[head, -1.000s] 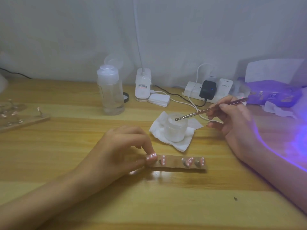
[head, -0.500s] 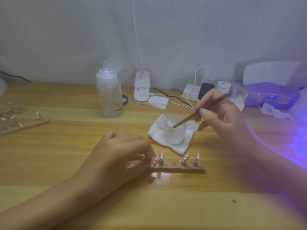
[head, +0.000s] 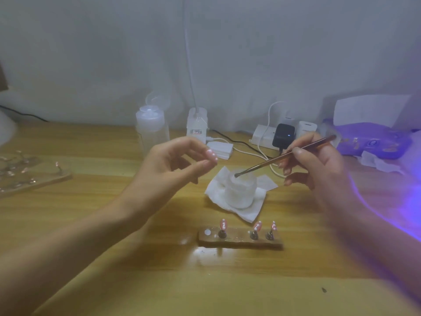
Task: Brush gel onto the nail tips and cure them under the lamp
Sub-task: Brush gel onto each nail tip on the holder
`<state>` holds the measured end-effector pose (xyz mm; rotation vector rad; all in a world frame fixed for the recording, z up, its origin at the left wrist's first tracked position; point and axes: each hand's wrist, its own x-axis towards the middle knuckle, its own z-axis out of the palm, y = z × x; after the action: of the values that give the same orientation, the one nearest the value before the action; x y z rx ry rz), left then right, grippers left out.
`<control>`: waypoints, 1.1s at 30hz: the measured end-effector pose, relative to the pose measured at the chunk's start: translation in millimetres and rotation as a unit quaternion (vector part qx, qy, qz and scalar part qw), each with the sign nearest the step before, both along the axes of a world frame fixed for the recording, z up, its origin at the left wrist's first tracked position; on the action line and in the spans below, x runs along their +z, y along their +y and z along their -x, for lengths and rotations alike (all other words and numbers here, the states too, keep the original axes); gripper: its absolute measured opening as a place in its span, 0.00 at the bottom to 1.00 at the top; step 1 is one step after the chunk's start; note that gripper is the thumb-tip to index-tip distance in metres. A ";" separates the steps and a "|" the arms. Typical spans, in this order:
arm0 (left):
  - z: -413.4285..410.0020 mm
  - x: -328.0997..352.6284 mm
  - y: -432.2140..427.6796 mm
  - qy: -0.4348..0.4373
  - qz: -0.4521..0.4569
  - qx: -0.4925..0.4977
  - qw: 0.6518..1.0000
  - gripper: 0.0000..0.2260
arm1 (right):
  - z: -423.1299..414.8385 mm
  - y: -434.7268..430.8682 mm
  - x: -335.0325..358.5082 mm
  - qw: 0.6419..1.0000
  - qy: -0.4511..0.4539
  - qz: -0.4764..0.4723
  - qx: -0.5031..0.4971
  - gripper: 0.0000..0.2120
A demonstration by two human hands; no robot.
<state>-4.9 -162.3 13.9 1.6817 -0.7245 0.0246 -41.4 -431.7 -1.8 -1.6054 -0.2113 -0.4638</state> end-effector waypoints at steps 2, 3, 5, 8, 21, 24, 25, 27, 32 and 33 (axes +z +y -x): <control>-6.9 -0.5 -10.7 0.005 0.021 0.008 1.000 0.03 | 0.4 -0.4 -3.6 0.999 0.011 -0.034 -0.001 0.06; -10.3 -1.8 -14.8 0.010 0.021 0.013 1.000 0.04 | 0.7 -0.5 -5.6 0.999 0.017 -0.051 -0.002 0.08; -15.4 -6.0 -18.7 0.020 0.011 0.012 1.000 0.04 | 1.2 -0.2 -9.4 0.996 0.035 -0.087 -0.009 0.11; -18.9 -13.7 -19.7 0.020 0.010 0.010 1.000 0.05 | 1.2 0.8 -11.1 0.986 0.069 -0.151 -0.015 0.11; -21.0 -36.6 -21.4 -0.040 -0.014 0.053 0.998 0.05 | -9.9 6.3 -12.0 0.971 0.112 -0.211 -0.018 0.07; -20.7 -38.5 -21.9 -0.033 -0.016 0.053 0.998 0.03 | -9.8 7.0 -11.5 0.970 0.116 -0.213 -0.021 0.09; -20.5 -38.8 -22.2 -0.033 -0.017 0.052 0.998 0.03 | -9.6 7.0 -11.7 0.969 0.118 -0.217 -0.023 0.09; -19.8 -39.2 -23.2 -0.037 -0.016 0.049 0.998 0.04 | -9.9 6.8 -12.1 0.967 0.119 -0.224 -0.032 0.10; -18.9 -40.6 -23.7 -0.045 -0.020 0.046 0.998 0.05 | -9.3 6.9 -14.1 0.967 0.111 -0.223 -0.050 0.12; -18.7 -40.7 -23.5 -0.044 -0.024 0.046 0.998 0.05 | -8.5 7.5 -14.9 0.968 0.108 -0.221 -0.052 0.13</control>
<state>13.8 -185.7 -26.8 1.7675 -0.7172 0.1492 -33.0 -424.3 -16.7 -1.2171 0.1357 -0.3805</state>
